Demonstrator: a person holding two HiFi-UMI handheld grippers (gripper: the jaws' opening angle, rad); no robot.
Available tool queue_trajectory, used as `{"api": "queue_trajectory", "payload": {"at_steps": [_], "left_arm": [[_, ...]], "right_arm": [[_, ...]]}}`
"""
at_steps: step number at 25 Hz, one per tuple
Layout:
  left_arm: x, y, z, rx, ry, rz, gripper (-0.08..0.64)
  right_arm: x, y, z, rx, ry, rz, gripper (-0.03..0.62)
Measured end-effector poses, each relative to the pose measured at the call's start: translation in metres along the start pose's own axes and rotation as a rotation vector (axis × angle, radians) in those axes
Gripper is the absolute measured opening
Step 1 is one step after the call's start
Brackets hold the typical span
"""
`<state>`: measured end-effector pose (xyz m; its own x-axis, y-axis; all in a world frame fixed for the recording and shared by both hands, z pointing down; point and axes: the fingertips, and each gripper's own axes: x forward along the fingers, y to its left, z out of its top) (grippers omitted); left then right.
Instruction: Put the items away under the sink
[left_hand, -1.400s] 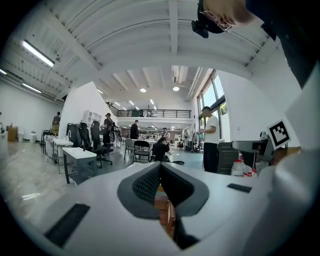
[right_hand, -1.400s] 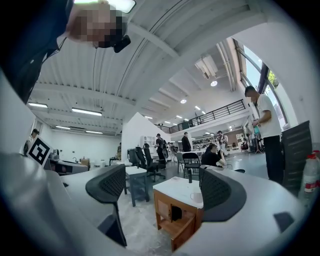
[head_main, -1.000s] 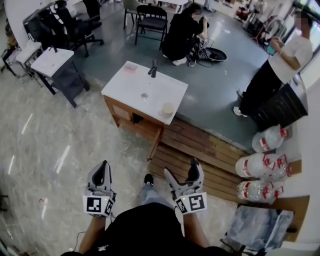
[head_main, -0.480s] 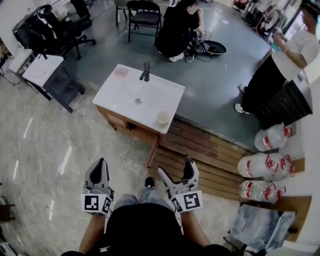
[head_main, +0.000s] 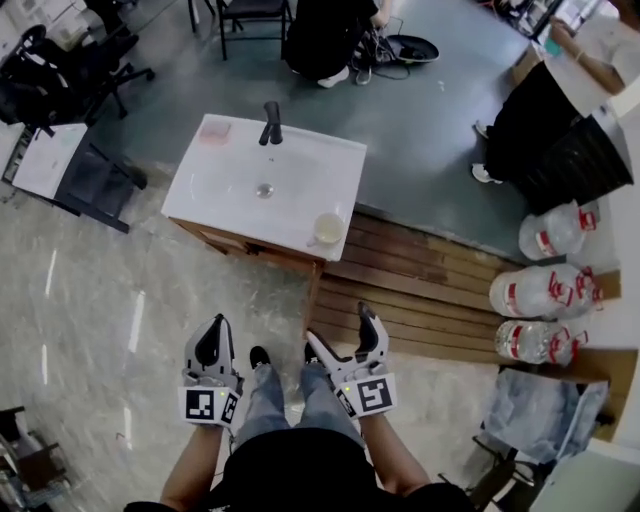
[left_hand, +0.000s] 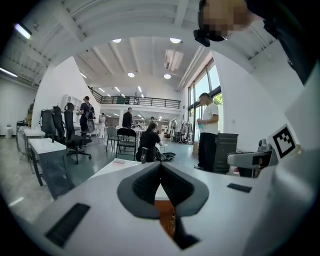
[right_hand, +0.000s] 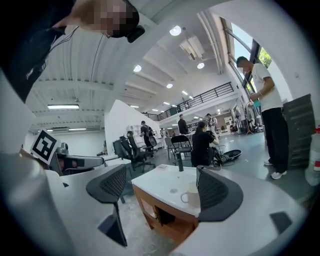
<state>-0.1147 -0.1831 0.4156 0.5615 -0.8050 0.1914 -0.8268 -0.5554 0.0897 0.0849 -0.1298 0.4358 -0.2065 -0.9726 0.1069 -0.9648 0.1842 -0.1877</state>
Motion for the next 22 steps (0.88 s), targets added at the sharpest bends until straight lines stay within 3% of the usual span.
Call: {"api": "queue_trajectory", "payload": {"at_steps": [6, 11, 18, 22], "left_arm": [[0.059, 0.017, -0.057, 0.015, 0.036, -0.099, 0.006], [0.099, 0.020, -0.111, 0.008, 0.063, -0.137, 0.006], [0.152, 0.022, -0.167, 0.009, 0.076, -0.175, 0.006], [0.170, 0.027, -0.188, 0.010, 0.086, -0.178, 0.006]], "right_arm": [[0.055, -0.008, -0.076, 0.050, 0.059, -0.071, 0.448], [0.091, -0.021, -0.134, 0.087, 0.090, -0.120, 0.443], [0.144, -0.050, -0.182, 0.084, 0.088, -0.173, 0.429], [0.168, -0.068, -0.193, 0.088, 0.088, -0.210, 0.377]]}}
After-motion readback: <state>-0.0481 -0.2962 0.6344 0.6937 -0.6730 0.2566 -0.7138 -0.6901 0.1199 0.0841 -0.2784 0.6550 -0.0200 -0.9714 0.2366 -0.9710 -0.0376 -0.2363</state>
